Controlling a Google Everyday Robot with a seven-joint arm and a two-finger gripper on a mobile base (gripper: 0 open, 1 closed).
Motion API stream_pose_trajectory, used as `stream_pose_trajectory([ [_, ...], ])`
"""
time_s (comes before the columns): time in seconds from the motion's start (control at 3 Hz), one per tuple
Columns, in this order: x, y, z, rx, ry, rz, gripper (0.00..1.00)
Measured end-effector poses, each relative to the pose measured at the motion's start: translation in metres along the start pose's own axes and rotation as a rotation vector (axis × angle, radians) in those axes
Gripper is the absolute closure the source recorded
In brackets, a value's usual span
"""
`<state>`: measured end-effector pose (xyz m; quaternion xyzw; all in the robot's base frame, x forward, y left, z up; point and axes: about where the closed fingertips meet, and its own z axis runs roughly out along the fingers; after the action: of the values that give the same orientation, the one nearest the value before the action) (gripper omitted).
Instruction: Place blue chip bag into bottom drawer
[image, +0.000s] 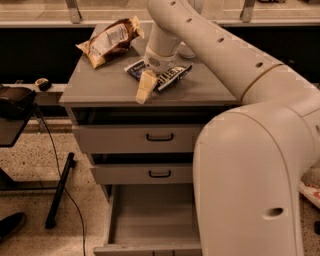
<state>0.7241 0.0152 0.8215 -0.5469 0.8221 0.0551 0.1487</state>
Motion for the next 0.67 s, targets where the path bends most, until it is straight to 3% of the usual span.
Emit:
stream_pose_trajectory([
  [0.67, -0.0024, -0.0028, -0.0054, -0.004, -0.002, 0.016, 0.64],
])
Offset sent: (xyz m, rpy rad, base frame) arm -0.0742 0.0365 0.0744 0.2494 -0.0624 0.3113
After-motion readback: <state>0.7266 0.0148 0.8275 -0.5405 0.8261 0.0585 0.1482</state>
